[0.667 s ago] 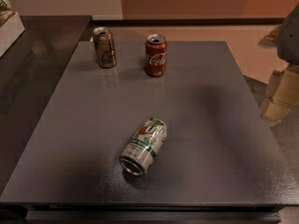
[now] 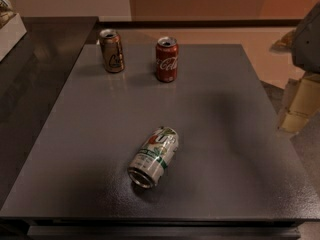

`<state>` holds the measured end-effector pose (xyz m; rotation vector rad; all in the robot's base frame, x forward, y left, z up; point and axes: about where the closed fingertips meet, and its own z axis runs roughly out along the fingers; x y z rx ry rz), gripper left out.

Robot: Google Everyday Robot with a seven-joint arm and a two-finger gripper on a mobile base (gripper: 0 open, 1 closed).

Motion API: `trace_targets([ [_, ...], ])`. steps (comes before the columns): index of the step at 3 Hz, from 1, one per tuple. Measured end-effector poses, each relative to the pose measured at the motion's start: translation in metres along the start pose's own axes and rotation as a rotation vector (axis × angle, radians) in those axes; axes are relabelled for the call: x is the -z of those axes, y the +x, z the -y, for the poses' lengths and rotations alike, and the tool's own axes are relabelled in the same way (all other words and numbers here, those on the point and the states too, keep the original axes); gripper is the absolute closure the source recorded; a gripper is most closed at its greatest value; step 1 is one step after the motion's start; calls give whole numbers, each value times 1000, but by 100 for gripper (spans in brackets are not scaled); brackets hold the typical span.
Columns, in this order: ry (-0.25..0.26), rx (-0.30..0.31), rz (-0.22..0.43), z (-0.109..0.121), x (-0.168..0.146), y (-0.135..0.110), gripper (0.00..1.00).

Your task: Place 7up can upright

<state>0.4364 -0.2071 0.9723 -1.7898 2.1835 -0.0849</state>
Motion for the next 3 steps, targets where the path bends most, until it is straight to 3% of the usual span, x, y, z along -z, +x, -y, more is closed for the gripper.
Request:
trace_targets([
  [1, -22, 128, 23, -11, -10, -24, 0],
  [3, -72, 483, 66, -43, -37, -92, 0],
])
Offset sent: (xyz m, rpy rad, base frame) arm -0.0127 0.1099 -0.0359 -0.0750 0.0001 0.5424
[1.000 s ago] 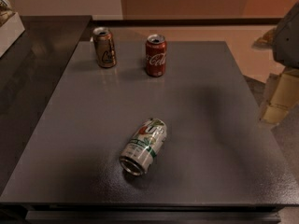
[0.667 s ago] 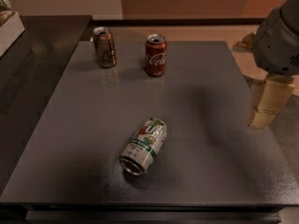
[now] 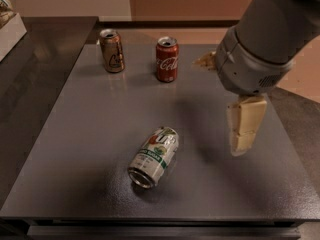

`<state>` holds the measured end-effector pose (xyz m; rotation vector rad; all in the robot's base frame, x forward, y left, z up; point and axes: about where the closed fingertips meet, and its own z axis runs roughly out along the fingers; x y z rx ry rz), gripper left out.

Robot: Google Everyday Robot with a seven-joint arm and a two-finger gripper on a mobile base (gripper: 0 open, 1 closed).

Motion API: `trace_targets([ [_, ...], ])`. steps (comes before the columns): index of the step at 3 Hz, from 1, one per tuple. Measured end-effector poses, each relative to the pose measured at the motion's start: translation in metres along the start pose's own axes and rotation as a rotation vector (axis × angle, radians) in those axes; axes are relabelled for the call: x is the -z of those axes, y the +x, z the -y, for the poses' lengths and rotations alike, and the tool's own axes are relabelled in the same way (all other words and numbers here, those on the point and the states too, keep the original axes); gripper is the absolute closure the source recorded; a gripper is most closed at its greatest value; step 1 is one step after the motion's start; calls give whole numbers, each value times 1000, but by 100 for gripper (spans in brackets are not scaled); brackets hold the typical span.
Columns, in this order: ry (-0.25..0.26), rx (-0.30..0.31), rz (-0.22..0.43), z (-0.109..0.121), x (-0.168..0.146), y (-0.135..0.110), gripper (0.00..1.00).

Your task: Place 7up can upright

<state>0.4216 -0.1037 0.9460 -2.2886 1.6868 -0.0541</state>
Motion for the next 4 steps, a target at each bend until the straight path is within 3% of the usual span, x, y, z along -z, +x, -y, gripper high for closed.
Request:
trace_targets([
  [2, -55, 370, 27, -10, -32, -69, 0],
  [4, -123, 607, -6, -24, -68, -96, 0],
])
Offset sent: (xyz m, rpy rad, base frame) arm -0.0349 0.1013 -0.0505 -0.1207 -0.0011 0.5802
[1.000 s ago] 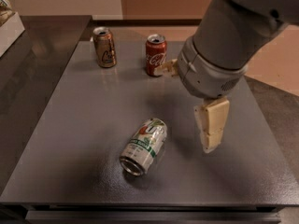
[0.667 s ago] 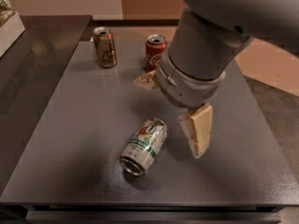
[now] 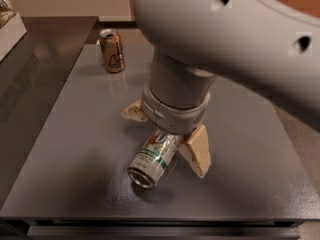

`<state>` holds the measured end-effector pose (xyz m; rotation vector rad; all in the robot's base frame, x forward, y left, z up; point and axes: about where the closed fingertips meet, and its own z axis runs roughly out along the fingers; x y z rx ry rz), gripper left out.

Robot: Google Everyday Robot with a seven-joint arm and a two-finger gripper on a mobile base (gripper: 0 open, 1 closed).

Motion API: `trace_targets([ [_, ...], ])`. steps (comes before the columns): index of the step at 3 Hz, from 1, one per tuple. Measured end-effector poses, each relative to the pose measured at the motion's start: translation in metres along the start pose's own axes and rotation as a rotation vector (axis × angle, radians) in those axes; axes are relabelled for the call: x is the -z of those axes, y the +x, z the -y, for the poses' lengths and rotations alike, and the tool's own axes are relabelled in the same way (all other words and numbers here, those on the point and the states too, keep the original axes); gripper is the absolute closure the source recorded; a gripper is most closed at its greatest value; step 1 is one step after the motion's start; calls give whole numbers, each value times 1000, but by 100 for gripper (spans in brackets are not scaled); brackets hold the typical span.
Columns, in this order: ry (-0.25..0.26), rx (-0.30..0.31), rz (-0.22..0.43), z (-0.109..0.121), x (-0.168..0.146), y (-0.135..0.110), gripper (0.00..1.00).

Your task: Place 7up can upright

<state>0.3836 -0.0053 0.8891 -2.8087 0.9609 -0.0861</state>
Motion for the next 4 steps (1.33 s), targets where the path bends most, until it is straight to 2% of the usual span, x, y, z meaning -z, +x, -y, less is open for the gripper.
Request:
trace_targets([
  [2, -58, 129, -67, 4, -32, -4, 0],
  [4, -129, 153, -137, 7, -52, 6, 0],
])
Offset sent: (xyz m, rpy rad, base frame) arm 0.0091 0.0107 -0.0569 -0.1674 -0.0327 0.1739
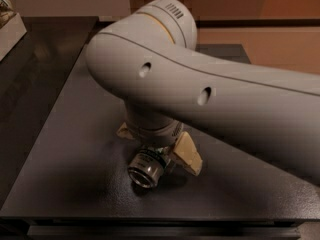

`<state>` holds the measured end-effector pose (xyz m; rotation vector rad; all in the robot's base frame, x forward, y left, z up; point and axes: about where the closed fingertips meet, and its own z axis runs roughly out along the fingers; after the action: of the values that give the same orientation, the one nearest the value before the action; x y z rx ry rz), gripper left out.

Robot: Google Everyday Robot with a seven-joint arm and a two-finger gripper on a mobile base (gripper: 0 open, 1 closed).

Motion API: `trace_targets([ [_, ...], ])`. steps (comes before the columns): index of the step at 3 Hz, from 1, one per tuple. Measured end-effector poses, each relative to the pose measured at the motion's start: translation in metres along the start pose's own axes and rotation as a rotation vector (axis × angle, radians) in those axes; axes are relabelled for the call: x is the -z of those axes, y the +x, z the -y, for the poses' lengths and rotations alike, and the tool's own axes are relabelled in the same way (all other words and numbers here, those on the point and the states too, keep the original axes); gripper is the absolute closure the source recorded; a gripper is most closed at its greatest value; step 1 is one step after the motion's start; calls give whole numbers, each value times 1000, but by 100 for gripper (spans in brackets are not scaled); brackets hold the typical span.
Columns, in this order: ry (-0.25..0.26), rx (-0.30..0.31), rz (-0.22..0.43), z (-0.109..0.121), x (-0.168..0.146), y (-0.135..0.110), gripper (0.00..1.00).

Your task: Place 7up can upright

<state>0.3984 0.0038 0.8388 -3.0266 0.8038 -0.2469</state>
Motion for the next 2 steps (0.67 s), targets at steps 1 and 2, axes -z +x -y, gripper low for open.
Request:
trace_targets([
  [1, -29, 2, -12, -1, -2, 4, 18],
  [2, -44, 3, -14, -1, 0, 7, 41],
])
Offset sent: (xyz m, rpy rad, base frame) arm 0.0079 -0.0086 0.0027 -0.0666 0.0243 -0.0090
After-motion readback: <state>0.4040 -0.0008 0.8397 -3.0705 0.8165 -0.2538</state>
